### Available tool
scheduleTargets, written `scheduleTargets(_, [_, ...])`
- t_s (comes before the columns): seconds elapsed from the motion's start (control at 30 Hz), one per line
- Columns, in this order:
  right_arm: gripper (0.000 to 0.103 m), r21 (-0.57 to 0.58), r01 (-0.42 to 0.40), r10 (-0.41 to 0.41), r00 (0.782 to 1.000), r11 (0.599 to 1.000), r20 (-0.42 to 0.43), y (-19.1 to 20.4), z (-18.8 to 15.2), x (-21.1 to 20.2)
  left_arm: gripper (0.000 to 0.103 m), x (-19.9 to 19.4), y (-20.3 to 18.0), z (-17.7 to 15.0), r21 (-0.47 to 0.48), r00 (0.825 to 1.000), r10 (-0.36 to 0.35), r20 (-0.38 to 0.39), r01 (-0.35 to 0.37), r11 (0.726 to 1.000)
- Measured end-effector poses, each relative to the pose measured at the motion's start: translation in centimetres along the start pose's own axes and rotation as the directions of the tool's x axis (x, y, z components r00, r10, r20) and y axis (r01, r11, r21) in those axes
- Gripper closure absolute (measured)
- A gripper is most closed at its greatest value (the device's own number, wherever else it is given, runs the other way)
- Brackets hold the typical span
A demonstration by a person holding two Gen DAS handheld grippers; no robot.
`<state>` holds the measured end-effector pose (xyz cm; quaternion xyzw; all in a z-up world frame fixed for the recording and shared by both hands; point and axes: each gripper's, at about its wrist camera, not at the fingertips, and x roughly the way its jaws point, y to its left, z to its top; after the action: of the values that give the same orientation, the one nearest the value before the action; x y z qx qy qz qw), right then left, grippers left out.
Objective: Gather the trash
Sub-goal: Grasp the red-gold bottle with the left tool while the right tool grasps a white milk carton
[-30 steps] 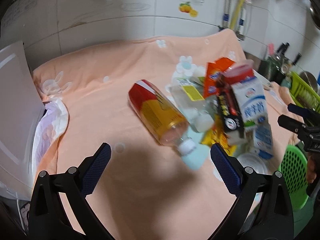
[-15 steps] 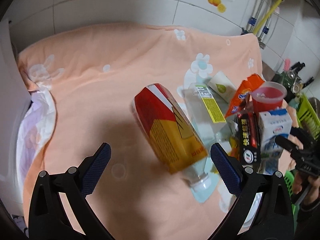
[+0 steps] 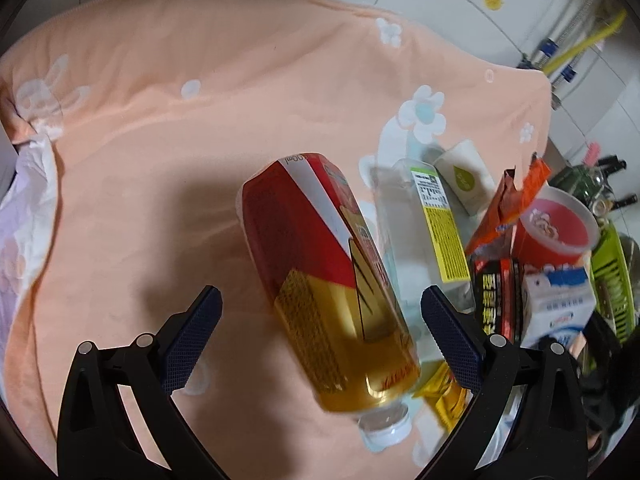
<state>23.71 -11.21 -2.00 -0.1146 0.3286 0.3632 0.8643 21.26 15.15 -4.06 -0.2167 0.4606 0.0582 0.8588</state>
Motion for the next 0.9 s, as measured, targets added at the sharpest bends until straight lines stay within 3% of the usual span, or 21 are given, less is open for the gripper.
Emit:
scheduleTargets(0.2, [0.056,0.025,0.011,-0.012,0.999,1.000,0.031,0.5,0.1,-1.4,0.006,2.6,-0.2,0.6,-0.030,0.998,0.016,-0.057,-0.017,0.999])
scheduleTargets(0.3, [0.059,0.038,0.012,-0.013,0.999,0.999,0.043,0.8,0.0,-2.0,0.016,3.4,0.1,0.4,-0.050,0.997,-0.010,-0.076,0.006,0.999])
scheduleTargets(0.37, [0.059,0.042,0.017,-0.019,0.999,0.999,0.046,1.0,-0.1,-2.2,0.027,3.7,0.5,0.2,-0.080,0.993,-0.076,-0.085,0.069,0.994])
scheduleTargets(0.73, [0.058,0.060,0.031,-0.032,0.999,0.998,0.026,2.1,-0.2,-1.5,0.028,1.5,0.0,-0.9,-0.027,0.993,-0.105,-0.044,0.104,0.994])
scheduleTargets(0.9, [0.059,0.092,0.046,-0.051,0.997,0.995,0.061,2.1,-0.3,-2.8,0.029,-0.5,0.2,-1.4,-0.022,0.988,-0.152,-0.025,0.151,0.988])
